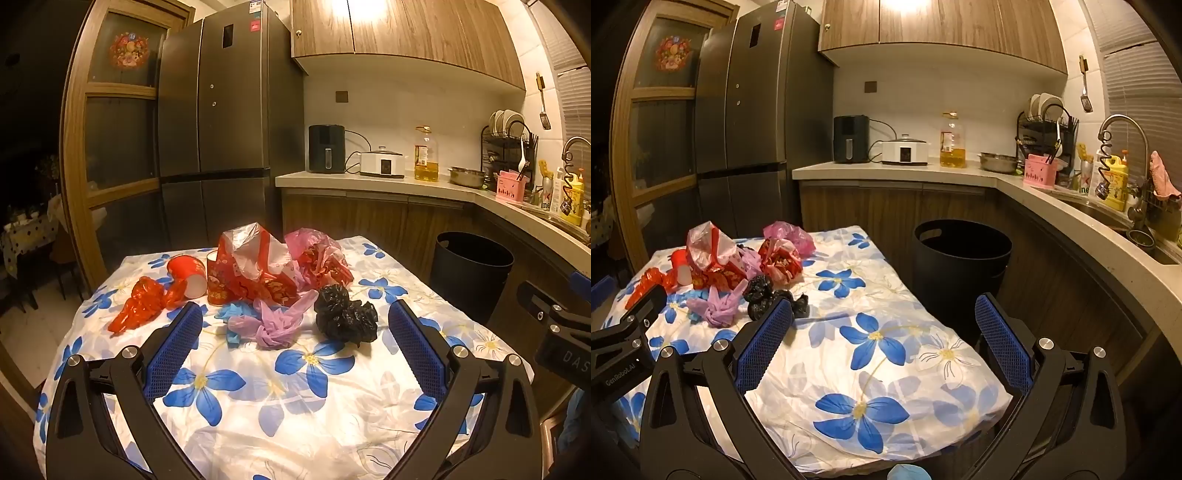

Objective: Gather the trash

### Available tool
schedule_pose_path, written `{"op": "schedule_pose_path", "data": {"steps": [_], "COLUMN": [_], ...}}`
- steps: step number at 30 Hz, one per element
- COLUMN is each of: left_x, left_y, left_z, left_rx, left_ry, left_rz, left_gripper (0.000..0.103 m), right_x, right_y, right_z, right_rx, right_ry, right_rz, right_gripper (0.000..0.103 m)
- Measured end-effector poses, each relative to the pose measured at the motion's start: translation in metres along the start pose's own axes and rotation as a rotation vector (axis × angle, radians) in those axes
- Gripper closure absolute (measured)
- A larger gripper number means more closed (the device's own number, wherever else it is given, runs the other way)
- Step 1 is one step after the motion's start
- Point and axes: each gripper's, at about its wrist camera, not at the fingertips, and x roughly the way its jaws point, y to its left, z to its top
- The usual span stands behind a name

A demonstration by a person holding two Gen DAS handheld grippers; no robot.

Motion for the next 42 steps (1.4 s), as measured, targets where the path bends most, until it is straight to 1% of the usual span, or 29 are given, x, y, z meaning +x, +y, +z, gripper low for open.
{"op": "schedule_pose_path", "data": {"steps": [3,4,11,42], "left_x": [0.001,0.0,-0.002,-0.001], "left_y": [0.002,0.0,0.001,-0.009], "left_z": [0.0,0.001,0.003,-0.004], "left_rx": [-0.005,0.013,0.008,0.006], "left_ry": [0.003,-0.009,-0.007,0.002], "left_rz": [-0.008,0.007,0.007,-0.001], "left_gripper": [0.006,0.006,0.006,0.006], "right_x": [0.0,0.0,-0.001,-0.001], "right_y": [0.0,0.0,-0.001,-0.001], "right_z": [0.001,0.001,0.002,0.003], "right_rx": [-0.002,-0.001,0.001,0.004], "right_ry": [0.0,-0.001,-0.003,-0.007], "right_rz": [-0.001,-0.002,-0.001,0.001], "right_gripper": [0.005,0.005,0.005,0.005]}}
